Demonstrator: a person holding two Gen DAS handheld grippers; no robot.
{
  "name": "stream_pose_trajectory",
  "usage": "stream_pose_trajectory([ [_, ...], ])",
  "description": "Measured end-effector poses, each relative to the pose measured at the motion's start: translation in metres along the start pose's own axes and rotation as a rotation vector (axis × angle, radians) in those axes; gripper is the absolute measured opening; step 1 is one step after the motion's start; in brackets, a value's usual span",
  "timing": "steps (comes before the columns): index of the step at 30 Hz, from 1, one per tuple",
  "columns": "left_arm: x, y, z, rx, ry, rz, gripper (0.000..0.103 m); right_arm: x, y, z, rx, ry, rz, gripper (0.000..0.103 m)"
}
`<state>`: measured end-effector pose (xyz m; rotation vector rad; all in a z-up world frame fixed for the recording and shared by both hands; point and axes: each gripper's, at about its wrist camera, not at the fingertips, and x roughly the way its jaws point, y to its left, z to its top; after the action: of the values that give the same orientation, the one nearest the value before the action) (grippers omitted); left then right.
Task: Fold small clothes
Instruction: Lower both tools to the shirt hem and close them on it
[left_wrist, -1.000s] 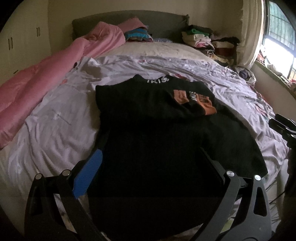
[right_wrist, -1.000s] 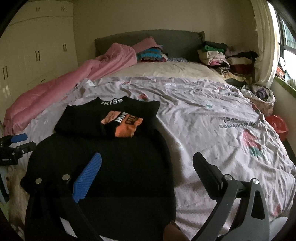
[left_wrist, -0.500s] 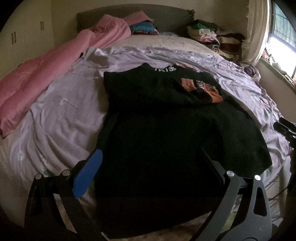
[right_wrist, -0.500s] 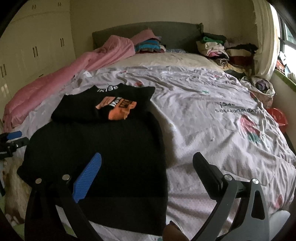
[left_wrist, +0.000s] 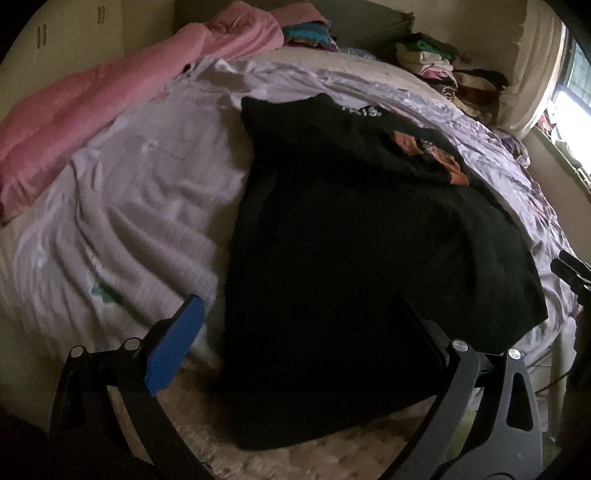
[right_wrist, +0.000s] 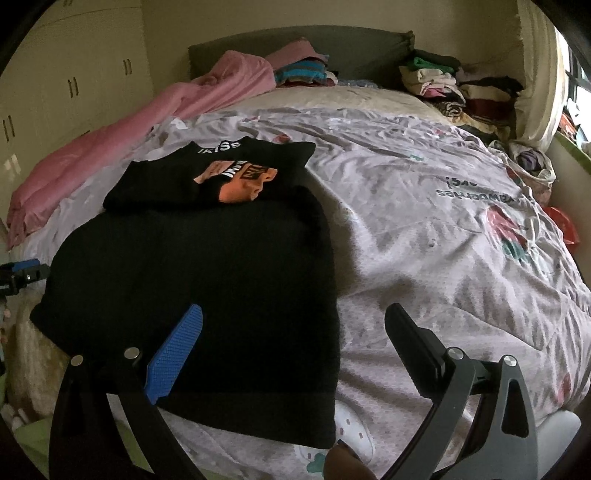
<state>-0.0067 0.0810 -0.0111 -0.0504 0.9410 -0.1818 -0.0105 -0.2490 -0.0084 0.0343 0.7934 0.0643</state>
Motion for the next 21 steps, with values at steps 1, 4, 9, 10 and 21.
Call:
stream_pose_trajectory([
  [1,-0.001,0.003,-0.003,-0.005,0.003,-0.006,0.093,0.0,0.001,0.0,-0.003,0.0,0.001,0.098],
  [4,-0.003,0.014,-0.012,-0.034,0.018,-0.041,0.093,0.0,0.003,-0.001,-0.01,0.002,0.002,0.098],
  [9,-0.004,0.026,-0.028,-0.054,0.038,-0.069,0.078,0.002,0.008,-0.002,-0.02,0.011,0.003,0.098],
  [10,-0.004,0.027,-0.031,-0.056,0.045,-0.076,0.074,0.003,0.009,-0.002,-0.021,0.014,0.007,0.098],
  [21,0.009,0.024,-0.049,-0.041,0.118,-0.14,0.042,0.003,0.01,-0.012,-0.038,0.051,0.009,0.098],
])
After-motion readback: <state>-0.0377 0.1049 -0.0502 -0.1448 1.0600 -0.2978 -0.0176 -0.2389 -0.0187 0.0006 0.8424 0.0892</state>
